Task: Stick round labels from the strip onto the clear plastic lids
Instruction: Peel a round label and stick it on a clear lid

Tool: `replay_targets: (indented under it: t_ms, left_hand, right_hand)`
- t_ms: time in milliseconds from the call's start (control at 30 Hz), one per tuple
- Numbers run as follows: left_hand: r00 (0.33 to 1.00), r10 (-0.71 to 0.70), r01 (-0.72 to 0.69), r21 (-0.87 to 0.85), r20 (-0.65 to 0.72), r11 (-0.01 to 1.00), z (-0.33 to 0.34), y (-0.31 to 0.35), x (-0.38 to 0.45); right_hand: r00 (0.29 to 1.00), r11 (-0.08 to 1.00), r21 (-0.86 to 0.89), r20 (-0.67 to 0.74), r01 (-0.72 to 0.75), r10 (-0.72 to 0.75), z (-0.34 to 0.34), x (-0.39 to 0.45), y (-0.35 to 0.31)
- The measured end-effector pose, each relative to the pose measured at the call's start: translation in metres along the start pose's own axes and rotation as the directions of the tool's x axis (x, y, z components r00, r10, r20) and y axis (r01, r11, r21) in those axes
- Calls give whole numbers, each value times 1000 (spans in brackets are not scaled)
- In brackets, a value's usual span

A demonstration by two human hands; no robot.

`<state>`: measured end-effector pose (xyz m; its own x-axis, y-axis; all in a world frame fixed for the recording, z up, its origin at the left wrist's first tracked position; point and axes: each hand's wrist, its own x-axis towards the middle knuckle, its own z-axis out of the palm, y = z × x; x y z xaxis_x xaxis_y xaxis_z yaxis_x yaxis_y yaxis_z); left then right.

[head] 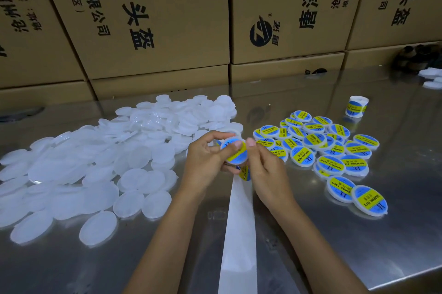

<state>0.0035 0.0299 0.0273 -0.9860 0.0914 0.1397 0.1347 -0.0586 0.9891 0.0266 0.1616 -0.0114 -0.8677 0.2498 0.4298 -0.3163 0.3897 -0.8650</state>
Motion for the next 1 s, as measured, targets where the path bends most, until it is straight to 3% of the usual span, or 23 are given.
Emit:
replay_targets:
  t_ms: [67, 200, 500, 600, 667, 733, 833, 900, 1000]
  left_hand:
    - [998, 9, -10, -17, -63, 1000, 0, -2, 1]
    - [994, 41, -37, 38, -102, 999, 3, -4, 1]
    - [981, 2, -20, 90, 193, 996, 3, -5, 1]
    - [964, -20, -1, 80, 264, 997, 4, -6, 1]
    - [978, -24, 9, 74, 207, 997, 5, -5, 2]
    - [999, -26, 23, 98, 33, 995, 2, -6, 5]
    - [969, 21, 52, 287, -246, 956, -13, -12, 14]
    - [950, 76, 55, 403, -303, 913, -23, -18, 17]
    - [958, 130, 44, 578, -257, 815, -29, -29, 20]
  right_hand:
    - [998, 998, -57, 57, 14, -10, 2, -2, 0]
    - [998, 991, -128, 43, 46, -41, 5, -3, 1]
    - [996, 983, -183, -85, -23, 7, -5, 6, 8]
    - [989, 991, -109, -133, -81, 66, -7, 11, 8]
    - [961, 987, -39, -237, -154, 140, -12, 16, 12]
    - [908, 969, 35, -342, -246, 243, -22, 24, 20]
    - [824, 914, 152, -395, -377, 406, -35, 35, 33]
    - [788, 879, 221, -389, -423, 477, -39, 39, 37]
    - [771, 868, 214, -399, -448, 496, -39, 41, 40]
